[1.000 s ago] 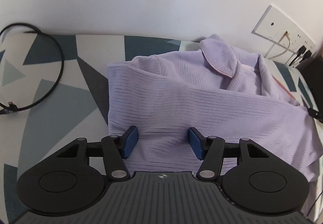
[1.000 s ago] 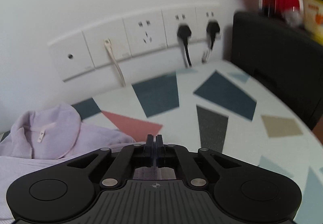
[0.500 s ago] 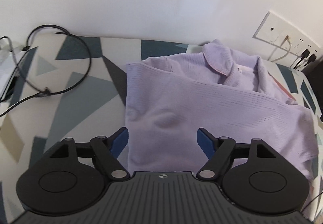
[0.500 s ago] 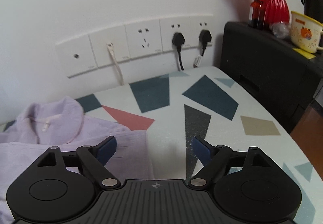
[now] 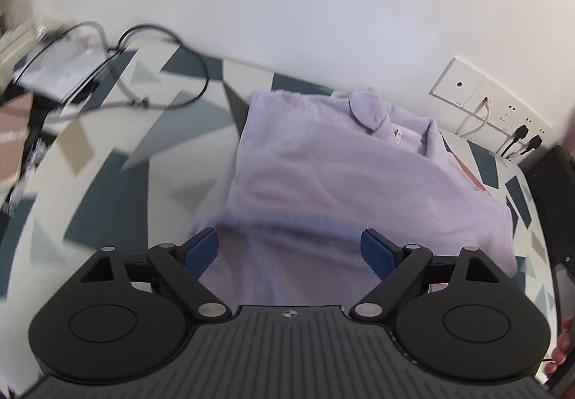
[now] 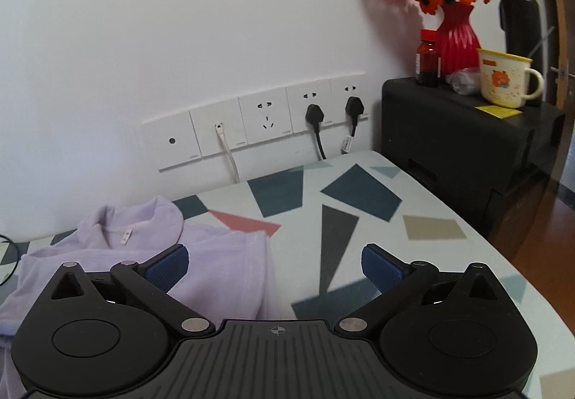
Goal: Fold clothes
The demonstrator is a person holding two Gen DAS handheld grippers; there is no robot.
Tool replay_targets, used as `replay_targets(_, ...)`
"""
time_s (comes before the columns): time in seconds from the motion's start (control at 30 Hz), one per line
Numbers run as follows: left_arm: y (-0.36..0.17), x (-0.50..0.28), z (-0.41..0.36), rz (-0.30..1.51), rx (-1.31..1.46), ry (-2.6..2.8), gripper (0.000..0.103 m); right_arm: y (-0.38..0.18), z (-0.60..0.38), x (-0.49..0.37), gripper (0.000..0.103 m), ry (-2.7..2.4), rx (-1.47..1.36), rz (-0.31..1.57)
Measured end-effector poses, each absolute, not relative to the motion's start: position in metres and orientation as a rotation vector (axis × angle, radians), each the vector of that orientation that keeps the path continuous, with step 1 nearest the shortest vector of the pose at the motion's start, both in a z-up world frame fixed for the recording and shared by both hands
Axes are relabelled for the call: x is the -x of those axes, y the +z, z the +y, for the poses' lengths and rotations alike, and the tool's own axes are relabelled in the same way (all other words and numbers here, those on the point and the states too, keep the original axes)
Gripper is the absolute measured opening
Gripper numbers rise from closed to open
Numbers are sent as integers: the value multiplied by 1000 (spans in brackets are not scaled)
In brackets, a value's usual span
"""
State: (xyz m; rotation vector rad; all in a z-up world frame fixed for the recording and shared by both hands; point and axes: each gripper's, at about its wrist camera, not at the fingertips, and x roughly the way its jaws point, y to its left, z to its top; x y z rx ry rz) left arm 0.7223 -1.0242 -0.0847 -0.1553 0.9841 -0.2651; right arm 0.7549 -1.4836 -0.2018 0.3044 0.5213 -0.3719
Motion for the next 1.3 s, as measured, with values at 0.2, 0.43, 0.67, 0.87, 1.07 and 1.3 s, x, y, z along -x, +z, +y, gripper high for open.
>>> replay_targets(0.2,-82,-679,-1004,959,94,-232,88,-191,-1462,-715,102,-367,-274,514)
replay_targets(0.43,-77,-639,-951,928,150,-259,90,-176,-1430,-658,102,-421,-235,496)
replay_targets(0.67,-91,-589,-898,903,119,-236,91,-164,-1381,-603,102,-464,-249,539)
replay_targets(0.87,-103,-553,-876,915,34,-232,91,-161,-1344,-552,102,-518,-215,524)
replay_targets(1.07,-108,-522,-863,931,-2,-209,91,-185,-1352,-498,102,-620,-235,584)
replay_targets(1.3,-122,-506,-863,943,-24,-211,93,-211,-1386,-460,102,-550,-338,575)
